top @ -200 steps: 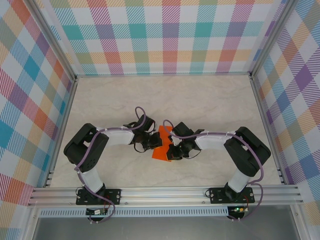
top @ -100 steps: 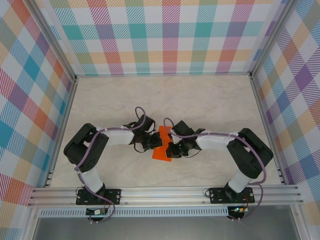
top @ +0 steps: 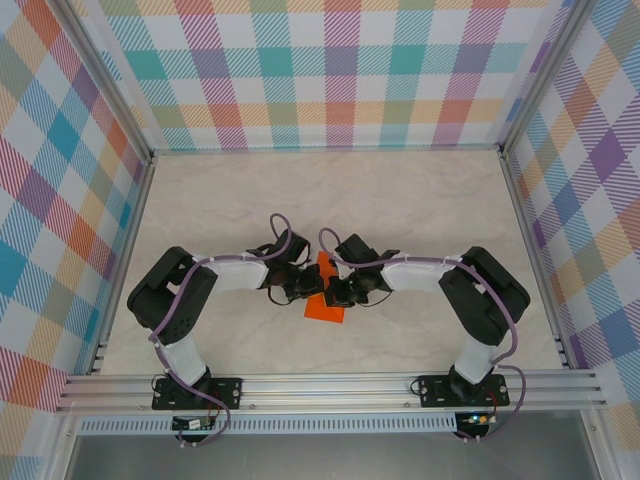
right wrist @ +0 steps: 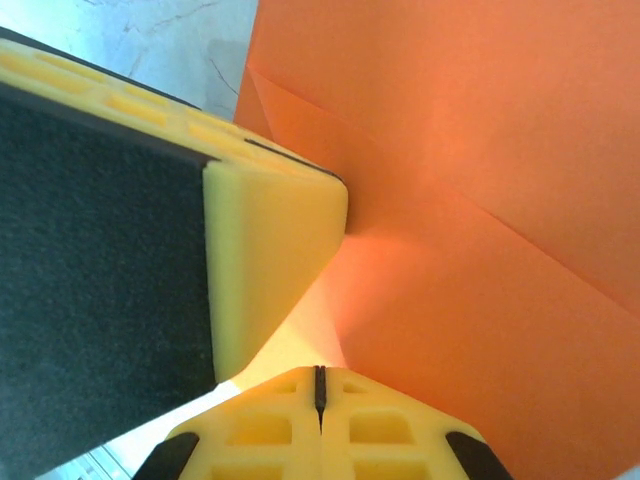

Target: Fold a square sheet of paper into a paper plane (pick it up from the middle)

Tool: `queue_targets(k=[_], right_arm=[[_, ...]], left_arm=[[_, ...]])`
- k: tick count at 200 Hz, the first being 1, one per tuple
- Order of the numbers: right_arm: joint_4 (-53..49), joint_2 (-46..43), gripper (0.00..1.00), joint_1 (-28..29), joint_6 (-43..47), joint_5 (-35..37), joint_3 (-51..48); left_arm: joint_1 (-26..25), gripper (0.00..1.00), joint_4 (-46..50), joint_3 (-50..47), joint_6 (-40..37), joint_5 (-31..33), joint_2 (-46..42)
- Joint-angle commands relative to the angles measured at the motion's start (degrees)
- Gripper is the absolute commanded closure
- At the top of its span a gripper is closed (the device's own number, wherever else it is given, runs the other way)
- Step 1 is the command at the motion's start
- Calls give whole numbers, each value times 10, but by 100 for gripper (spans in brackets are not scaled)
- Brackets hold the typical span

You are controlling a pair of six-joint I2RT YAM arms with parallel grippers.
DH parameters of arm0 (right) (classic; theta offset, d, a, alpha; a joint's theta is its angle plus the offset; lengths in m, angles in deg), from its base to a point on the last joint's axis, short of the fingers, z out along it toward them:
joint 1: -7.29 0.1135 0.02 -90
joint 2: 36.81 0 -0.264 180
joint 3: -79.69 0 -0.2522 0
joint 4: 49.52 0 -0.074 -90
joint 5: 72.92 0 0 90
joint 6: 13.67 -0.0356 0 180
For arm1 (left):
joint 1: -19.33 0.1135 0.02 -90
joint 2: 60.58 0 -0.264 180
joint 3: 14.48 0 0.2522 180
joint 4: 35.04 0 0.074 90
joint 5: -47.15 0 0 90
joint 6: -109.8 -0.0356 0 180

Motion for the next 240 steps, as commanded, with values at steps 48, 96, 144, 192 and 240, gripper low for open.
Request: queue_targets(k=[48, 96, 144, 192, 240], right_arm=[[-64, -1, 100, -1, 34, -12, -11], [-76, -35, 100, -1, 51, -28, -38], [-82, -39, 100, -1, 55, -33, -66], [-68, -66, 100, -1, 44, -47, -102], [-38, -99, 100, 0, 9, -36, -95]], left_arm=[[-7, 100, 66, -19, 7, 84, 14], [-7, 100, 72, -19, 17, 99, 20], [-7, 100, 75, -18, 17, 102, 23], [-7, 100, 78, -17, 17, 100, 22], [-7, 100, 77, -10, 13, 83, 12]])
